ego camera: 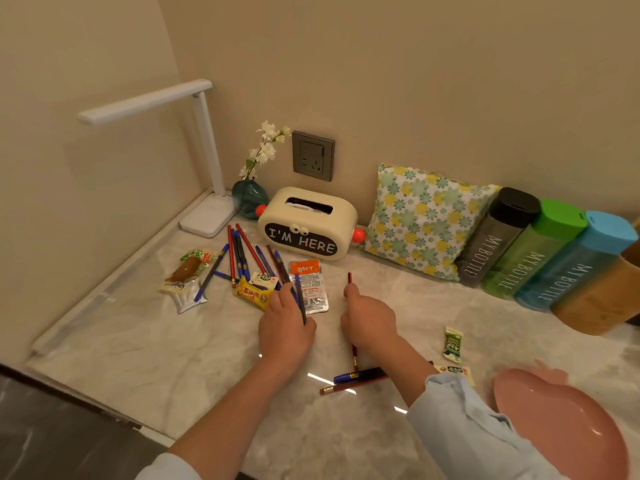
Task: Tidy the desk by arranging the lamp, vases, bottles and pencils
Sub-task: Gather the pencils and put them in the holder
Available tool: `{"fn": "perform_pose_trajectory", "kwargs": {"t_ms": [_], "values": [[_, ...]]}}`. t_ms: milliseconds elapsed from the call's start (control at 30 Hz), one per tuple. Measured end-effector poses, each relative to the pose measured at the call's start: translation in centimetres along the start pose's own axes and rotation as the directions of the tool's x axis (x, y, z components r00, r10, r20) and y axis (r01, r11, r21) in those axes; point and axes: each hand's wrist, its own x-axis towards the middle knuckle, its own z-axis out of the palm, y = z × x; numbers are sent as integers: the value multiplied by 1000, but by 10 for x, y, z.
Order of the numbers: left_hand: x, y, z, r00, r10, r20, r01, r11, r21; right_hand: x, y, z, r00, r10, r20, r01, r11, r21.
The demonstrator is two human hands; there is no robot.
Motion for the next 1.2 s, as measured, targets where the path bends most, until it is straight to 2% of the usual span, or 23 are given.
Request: {"fn": "perform_pose_trajectory", "kwargs": {"t_ms": [67, 200, 400, 567, 667, 733, 833, 900, 1000, 1100, 1200], "values": [[4, 2, -5, 999, -23, 45, 22, 999, 38, -1, 2, -2, 1000, -24, -9, 25, 998, 58], [10, 6, -12, 992, -76, 104, 67, 994, 91, -2, 7, -4, 997, 21, -71, 0, 960, 280], [12, 15, -18, 987, -79, 140, 59, 988, 141, -4, 7, -10, 983, 29, -179, 34, 940, 340], [15, 0, -21, 982, -61, 177, 67, 997, -27, -4, 1, -18, 977, 54, -205, 32, 919, 393], [17, -5, -23, 981, -48, 190, 86, 976, -199, -2, -8, -20, 967, 51, -248, 59, 908, 415], [19, -2, -27, 971, -38, 237, 130, 915, -382, 1, -15, -21, 965, 13, -261, 108, 890, 443], [23, 4, -41, 953, -29, 301, 213, 771, -600, 5, -24, -22, 970, -60, -234, 186, 802, 567], [27, 7, -52, 943, -19, 333, 243, 721, -649, 7, -29, -24, 964, -130, -232, 247, 755, 607], [31, 10, -66, 898, -46, 438, 371, 616, -695, 11, -36, -26, 952, -241, -189, 306, 767, 564], [36, 10, -79, 837, -123, 533, 517, 496, -698, 15, -41, -26, 956, -242, -169, 295, 795, 530], [39, 5, -86, 782, -108, 614, 608, 348, -713, 21, -47, -24, 954, -227, -193, 295, 821, 489]]}}
